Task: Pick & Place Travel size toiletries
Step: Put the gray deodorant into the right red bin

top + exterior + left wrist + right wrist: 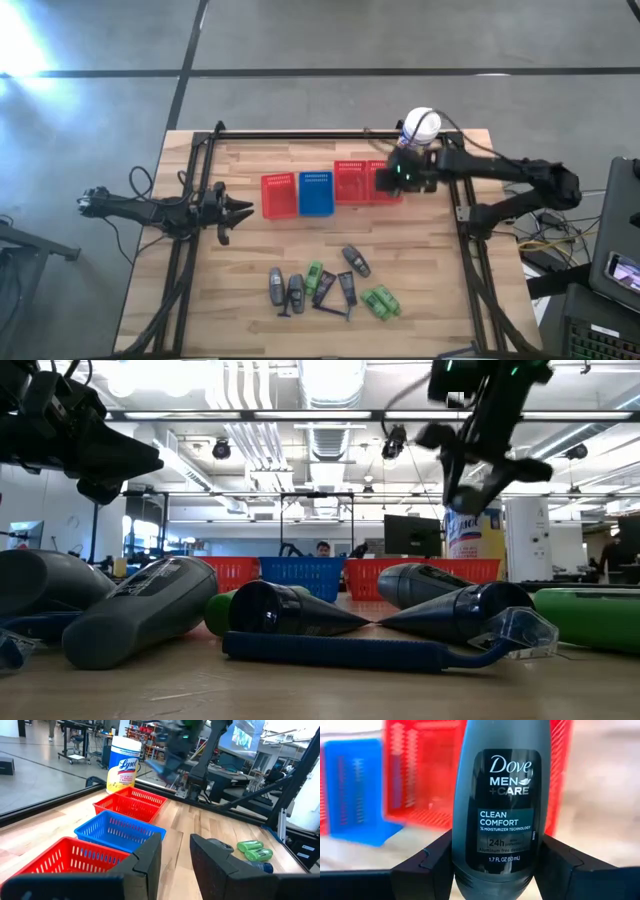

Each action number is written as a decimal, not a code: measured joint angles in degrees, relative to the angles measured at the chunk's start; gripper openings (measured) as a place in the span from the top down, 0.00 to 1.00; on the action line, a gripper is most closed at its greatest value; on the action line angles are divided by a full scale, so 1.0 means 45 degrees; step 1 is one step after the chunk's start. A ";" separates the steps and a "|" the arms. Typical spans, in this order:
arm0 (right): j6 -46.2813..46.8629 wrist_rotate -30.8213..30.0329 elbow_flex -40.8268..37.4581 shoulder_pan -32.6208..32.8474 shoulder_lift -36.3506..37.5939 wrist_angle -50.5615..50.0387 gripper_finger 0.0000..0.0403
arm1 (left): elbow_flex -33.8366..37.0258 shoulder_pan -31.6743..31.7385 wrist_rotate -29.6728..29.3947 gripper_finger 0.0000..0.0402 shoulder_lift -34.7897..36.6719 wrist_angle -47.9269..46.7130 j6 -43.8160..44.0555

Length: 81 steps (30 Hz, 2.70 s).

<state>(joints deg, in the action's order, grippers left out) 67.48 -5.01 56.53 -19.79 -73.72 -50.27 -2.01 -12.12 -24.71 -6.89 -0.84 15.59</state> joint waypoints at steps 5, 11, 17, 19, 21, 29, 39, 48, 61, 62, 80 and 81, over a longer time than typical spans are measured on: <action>-0.2384 0.1052 0.0285 -0.1673 -0.1133 0.0027 0.50 | -0.0003 0.0000 0.0000 0.73 0.0000 0.0000 0.0000; -0.3450 0.1209 0.0815 -0.1654 -0.2533 0.0073 0.48 | -0.0003 -0.0005 0.0000 0.73 -0.0001 0.0000 0.0000; -0.3977 0.1063 0.0908 -0.1867 -0.3681 0.0329 0.49 | -0.0001 -0.0005 0.0000 0.73 0.0001 0.0000 0.0000; -0.3854 0.1058 0.0866 -0.1895 -0.3993 0.0413 0.46 | -0.0003 -0.0005 0.0000 0.73 -0.0001 0.0000 0.0000; -0.3751 0.1058 0.0860 -0.1891 -0.4245 0.0420 0.41 | -0.0003 -0.0002 0.0000 0.73 -0.0001 0.0000 0.0000; -0.3895 0.0776 0.1162 -0.1449 -0.3960 0.0440 0.20 | -0.0003 0.0000 0.0000 0.73 -0.0001 0.0000 0.0000; -0.3508 0.1174 0.1499 0.1755 -0.2107 0.0165 0.10 | -0.0003 0.0000 0.0000 0.73 -0.0001 0.0000 0.0000; -0.1764 0.1751 0.1326 0.4965 -0.4097 0.1388 0.10 | -0.0003 0.0000 0.0000 0.73 0.0003 0.0000 0.0000; -0.2609 0.2132 0.4245 0.6440 -0.7962 0.1235 0.10 | -0.0003 -0.0002 0.0000 0.73 -0.0001 0.0000 0.0000; -0.2719 0.2127 0.4444 0.6446 -0.8255 0.1096 0.10 | 0.0000 -0.0002 -0.0004 0.73 -0.0001 0.0002 0.0000; -0.3595 0.1841 0.4600 0.6142 -0.8326 -0.0381 0.49 | 0.0001 -0.0005 0.0000 0.73 -0.0001 0.0010 0.0000; -0.3359 0.1480 0.4605 0.6017 -0.7796 -0.0669 0.49 | -0.0001 0.0000 0.0003 0.73 -0.0001 0.0010 0.0000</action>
<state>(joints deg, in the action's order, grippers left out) 52.37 1.65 77.25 7.29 -108.81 -53.28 -2.01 -12.12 -24.70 -6.90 -0.80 15.59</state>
